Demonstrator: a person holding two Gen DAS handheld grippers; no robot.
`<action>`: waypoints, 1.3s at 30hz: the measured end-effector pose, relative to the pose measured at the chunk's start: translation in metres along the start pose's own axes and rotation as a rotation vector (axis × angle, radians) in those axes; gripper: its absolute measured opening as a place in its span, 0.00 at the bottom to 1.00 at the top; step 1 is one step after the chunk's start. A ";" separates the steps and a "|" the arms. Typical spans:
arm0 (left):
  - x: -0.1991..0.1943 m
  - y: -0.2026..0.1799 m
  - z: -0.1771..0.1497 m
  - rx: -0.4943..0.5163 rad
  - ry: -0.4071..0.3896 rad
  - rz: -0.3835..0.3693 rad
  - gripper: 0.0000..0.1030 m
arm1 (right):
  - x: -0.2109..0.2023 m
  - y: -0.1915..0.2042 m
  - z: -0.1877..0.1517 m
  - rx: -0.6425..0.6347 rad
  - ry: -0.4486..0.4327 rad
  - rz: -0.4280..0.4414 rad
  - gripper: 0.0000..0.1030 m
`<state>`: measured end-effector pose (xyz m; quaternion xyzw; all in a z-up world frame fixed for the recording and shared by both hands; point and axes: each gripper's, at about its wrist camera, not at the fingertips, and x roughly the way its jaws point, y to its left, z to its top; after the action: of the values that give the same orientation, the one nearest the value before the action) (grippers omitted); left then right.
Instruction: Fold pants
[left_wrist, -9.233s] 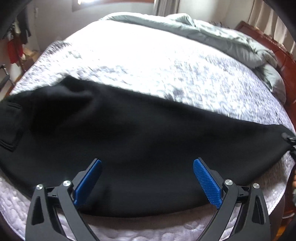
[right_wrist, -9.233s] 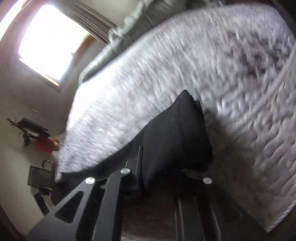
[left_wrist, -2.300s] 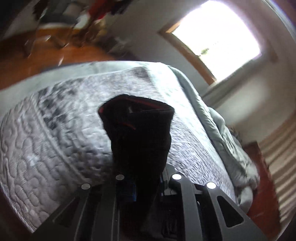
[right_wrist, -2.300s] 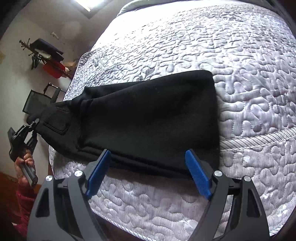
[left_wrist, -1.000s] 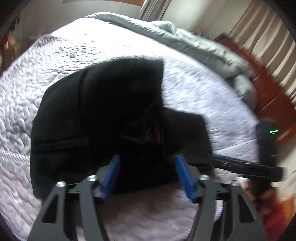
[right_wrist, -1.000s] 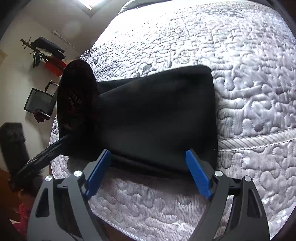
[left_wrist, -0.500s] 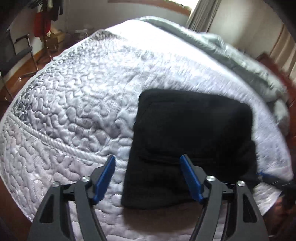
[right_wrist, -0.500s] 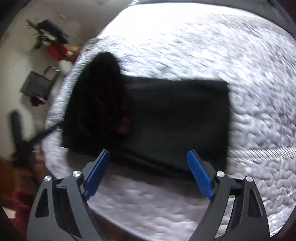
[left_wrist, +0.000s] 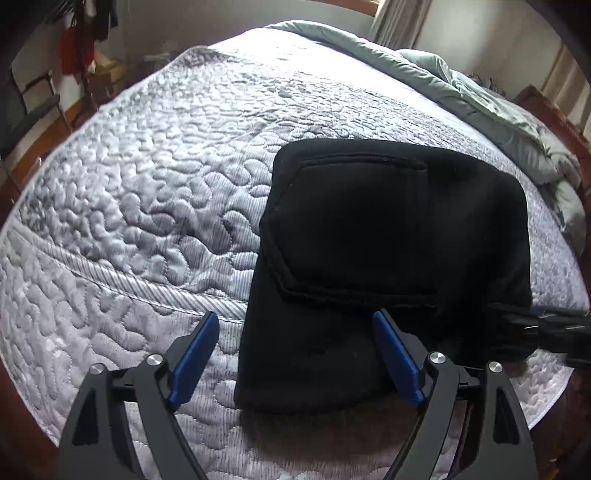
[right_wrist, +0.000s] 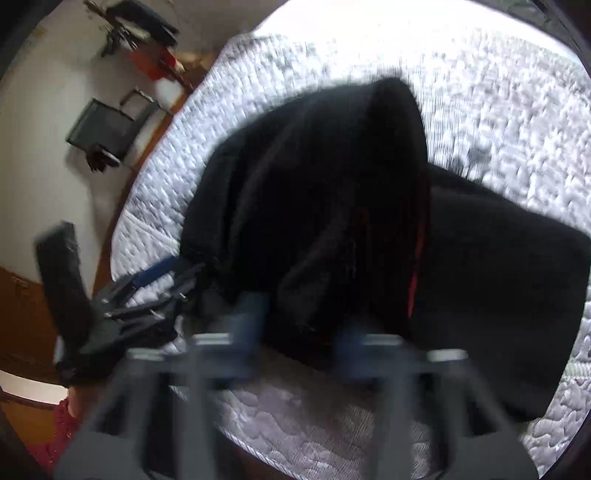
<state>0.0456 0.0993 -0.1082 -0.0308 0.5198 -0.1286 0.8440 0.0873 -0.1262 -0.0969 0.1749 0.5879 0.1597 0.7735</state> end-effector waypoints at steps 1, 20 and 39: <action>0.000 0.002 0.000 -0.012 0.007 -0.014 0.83 | -0.002 -0.002 -0.002 0.005 -0.002 0.013 0.06; 0.013 -0.001 -0.005 0.005 0.021 -0.059 0.96 | -0.021 -0.047 -0.024 0.043 -0.051 -0.031 0.31; -0.008 0.026 -0.002 -0.112 0.042 -0.081 0.96 | 0.002 -0.076 0.004 0.186 -0.032 0.107 0.63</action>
<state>0.0454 0.1263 -0.1074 -0.0962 0.5420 -0.1339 0.8240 0.0946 -0.1936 -0.1325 0.2798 0.5776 0.1426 0.7535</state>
